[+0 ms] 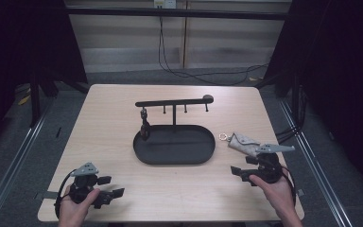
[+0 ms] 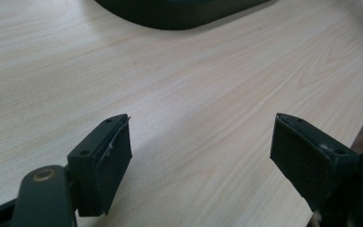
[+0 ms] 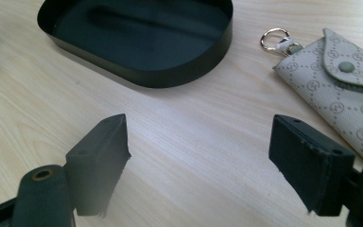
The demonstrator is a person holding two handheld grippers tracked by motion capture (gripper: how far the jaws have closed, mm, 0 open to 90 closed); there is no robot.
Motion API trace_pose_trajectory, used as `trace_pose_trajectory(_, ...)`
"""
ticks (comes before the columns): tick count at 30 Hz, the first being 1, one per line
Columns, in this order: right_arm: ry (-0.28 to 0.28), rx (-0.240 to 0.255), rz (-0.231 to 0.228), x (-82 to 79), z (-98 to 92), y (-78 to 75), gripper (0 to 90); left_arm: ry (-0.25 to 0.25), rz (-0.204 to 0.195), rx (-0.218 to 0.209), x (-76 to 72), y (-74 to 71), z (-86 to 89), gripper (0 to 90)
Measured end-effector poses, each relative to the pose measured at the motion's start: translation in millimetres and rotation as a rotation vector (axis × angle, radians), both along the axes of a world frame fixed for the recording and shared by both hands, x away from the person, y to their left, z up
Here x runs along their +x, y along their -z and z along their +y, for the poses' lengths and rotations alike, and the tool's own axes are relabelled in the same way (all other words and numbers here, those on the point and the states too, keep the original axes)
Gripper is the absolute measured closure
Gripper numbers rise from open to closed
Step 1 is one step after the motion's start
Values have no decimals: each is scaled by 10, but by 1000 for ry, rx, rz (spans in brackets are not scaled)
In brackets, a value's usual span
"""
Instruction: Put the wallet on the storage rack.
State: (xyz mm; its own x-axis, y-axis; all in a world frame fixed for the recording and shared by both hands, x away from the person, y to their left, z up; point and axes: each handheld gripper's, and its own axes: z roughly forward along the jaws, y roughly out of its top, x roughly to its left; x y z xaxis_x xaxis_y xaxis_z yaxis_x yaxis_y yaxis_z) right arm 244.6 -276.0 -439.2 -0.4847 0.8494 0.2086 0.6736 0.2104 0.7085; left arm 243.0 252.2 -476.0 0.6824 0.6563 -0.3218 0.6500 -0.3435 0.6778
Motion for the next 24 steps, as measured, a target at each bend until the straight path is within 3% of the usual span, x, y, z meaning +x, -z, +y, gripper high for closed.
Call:
trace_pose_trajectory(5,-19,-22,20,161,18,-77,239,-7,-22,-23,-26,-33,43,211)
trace_pose_trajectory(11,-39,-91,66,248,73,-153,248,-17,-26,-30,-40,-46,84,211)
trace_pose_trajectory(14,-35,-90,72,286,59,-181,255,-10,-25,-31,-32,-46,66,210)
trace_pose_trajectory(17,-44,-32,102,341,27,-199,259,-3,-29,-31,-25,-48,46,211)
trace_pose_trajectory(24,-42,-45,119,456,33,-232,249,-3,-24,-40,-25,-52,58,210)
